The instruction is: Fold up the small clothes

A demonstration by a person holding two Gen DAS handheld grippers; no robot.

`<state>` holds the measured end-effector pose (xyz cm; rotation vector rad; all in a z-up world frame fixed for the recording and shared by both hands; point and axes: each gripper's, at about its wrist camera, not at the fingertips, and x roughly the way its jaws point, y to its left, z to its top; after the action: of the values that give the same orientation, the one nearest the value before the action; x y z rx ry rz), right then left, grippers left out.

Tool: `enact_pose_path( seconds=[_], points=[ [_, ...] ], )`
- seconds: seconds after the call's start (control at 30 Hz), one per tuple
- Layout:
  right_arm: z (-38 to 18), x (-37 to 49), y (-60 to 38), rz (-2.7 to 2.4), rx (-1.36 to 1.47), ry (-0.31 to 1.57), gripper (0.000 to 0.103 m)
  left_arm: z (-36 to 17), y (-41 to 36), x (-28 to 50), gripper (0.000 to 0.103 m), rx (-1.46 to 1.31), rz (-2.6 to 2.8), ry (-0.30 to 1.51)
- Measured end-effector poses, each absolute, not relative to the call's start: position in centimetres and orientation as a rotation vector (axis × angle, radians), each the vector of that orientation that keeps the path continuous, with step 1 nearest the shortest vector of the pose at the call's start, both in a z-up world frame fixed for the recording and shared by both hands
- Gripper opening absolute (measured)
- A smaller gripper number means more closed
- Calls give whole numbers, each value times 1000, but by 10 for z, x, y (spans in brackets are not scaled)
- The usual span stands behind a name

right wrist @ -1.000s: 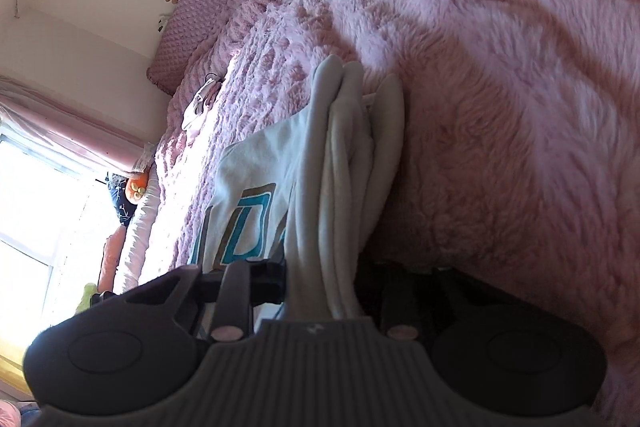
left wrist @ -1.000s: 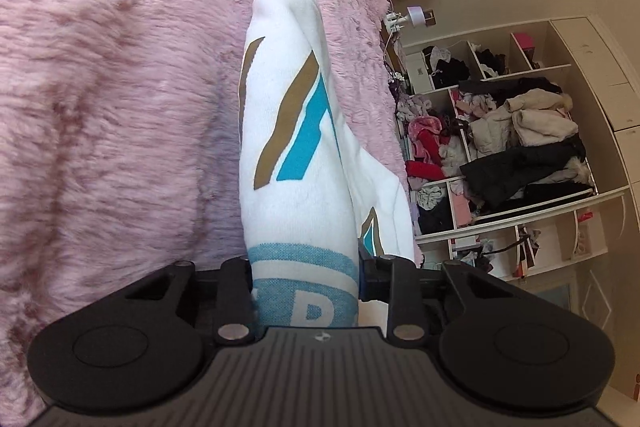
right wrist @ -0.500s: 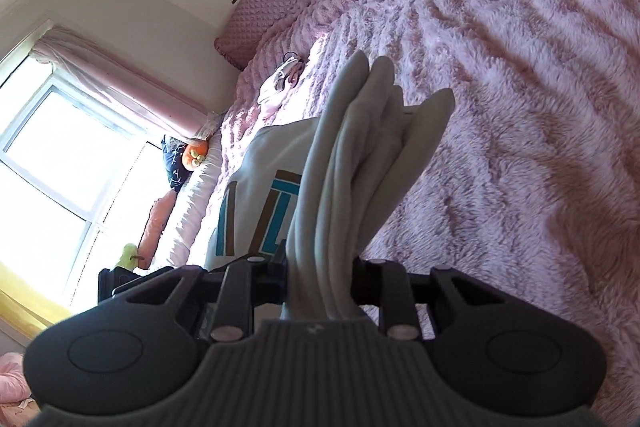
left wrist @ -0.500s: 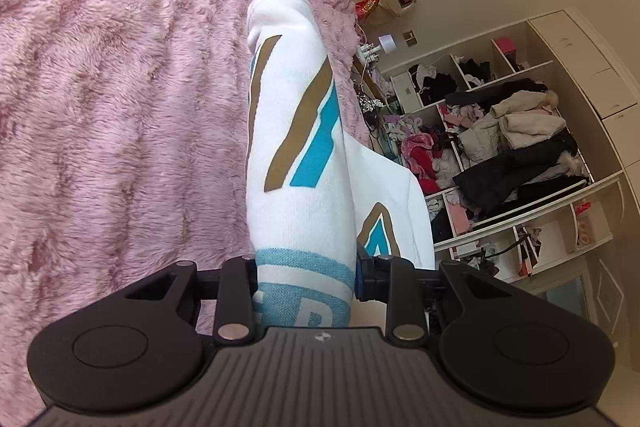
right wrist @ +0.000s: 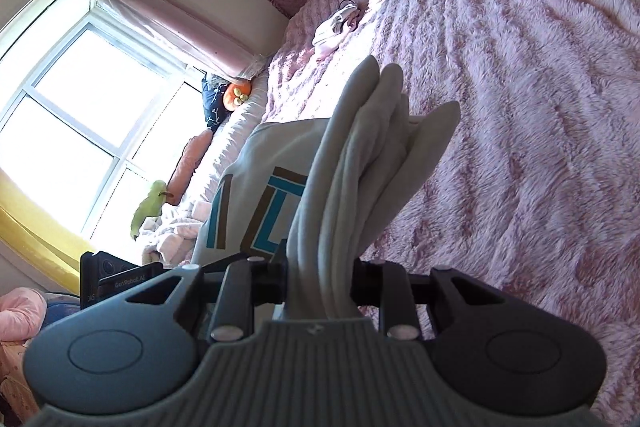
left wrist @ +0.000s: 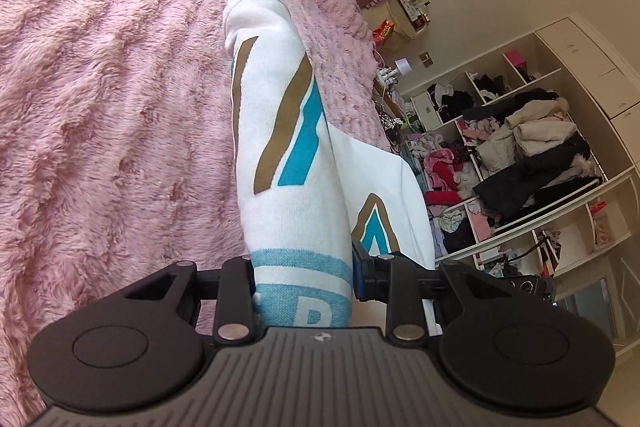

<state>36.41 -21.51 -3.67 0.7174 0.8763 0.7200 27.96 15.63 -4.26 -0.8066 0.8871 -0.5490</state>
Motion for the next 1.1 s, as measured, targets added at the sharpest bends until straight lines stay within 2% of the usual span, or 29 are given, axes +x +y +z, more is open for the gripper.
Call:
enact_pose_path(
  seconds=[0.43,0.47,0.5,0.67,0.83,1.0,1.1],
  points=[
    [-176,379,-198,602,657,1056,22,-190,184,299,34,-869,-483,999],
    [-182,379,-201,601,666,1057,23,-197,190,299,36,-893,-488,999],
    [-193,382,-207,611,682,1066,30,-202,195,299,36,-918,-504,994],
    [-213,388,-231,695,791,1090,40,-195,214,304,41,-885,-571,986],
    [-211,415,-252,679,864,1045,56,-188,213,327,42,-855,-570,988],
    [-227,448,-254,624,1006,1081,58,-196,207,347,44,-903,-549,993],
    [-226,459,-252,608,999,1059,57,-197,206,360,44,-887,-549,1016]
  ],
)
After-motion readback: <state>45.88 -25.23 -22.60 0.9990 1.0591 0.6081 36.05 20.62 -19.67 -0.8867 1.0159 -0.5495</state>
